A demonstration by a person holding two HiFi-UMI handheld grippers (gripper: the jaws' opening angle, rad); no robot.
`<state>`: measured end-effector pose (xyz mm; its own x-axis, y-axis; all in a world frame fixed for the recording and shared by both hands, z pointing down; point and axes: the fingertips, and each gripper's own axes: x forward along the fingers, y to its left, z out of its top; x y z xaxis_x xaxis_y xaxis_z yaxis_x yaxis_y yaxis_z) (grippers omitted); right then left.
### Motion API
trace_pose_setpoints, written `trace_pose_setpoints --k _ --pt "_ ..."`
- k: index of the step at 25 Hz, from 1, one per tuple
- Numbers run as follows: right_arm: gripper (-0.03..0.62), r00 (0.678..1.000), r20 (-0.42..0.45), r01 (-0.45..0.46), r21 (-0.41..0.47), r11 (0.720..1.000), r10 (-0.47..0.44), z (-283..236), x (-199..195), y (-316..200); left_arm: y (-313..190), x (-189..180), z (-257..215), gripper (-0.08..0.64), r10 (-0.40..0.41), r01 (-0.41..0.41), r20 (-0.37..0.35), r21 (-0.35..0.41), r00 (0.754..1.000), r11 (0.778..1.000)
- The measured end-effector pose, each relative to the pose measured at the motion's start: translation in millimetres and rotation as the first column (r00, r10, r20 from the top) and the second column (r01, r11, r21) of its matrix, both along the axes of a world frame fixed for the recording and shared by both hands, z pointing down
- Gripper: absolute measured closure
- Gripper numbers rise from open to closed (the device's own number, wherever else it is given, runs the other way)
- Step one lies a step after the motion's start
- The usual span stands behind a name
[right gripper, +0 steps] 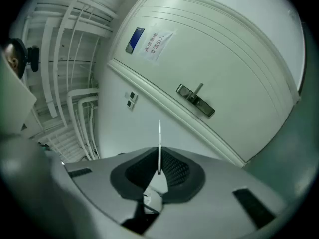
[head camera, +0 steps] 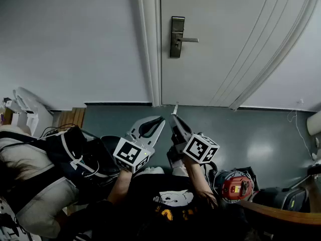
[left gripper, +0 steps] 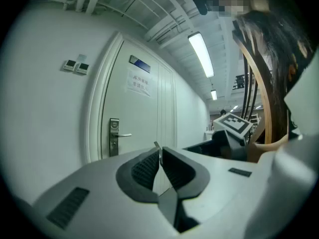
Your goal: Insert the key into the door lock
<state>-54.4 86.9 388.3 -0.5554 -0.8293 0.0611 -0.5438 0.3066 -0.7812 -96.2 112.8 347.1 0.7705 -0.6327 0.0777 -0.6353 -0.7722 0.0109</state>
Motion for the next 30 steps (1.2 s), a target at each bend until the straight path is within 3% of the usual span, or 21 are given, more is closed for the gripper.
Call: trace_pose_setpoints --k 6,19,30 --pt "0.569 0.999 -0.051 0.003 0.027 1.0 -0.002 1.0 -4.2 2.0 2.5 -3.7 3.6 0.535 -0.003 0.003 -0.003 -0.005 1.0 1.0" --pt "0.569 0.998 -0.058 0.0 0.003 1.0 0.0 13.6 -10.3 9.3 5.0 -11.5 20.4 0.535 0.004 -0.004 -0.026 -0.032 1.0 0.999" --pt "0.569 0.999 -0.049 0.01 -0.009 1.0 -0.011 18.7 0.5 -33.5 -36.1 -6.5 29.0 0.535 -0.016 0.014 -0.034 -0.057 0.999 0.998"
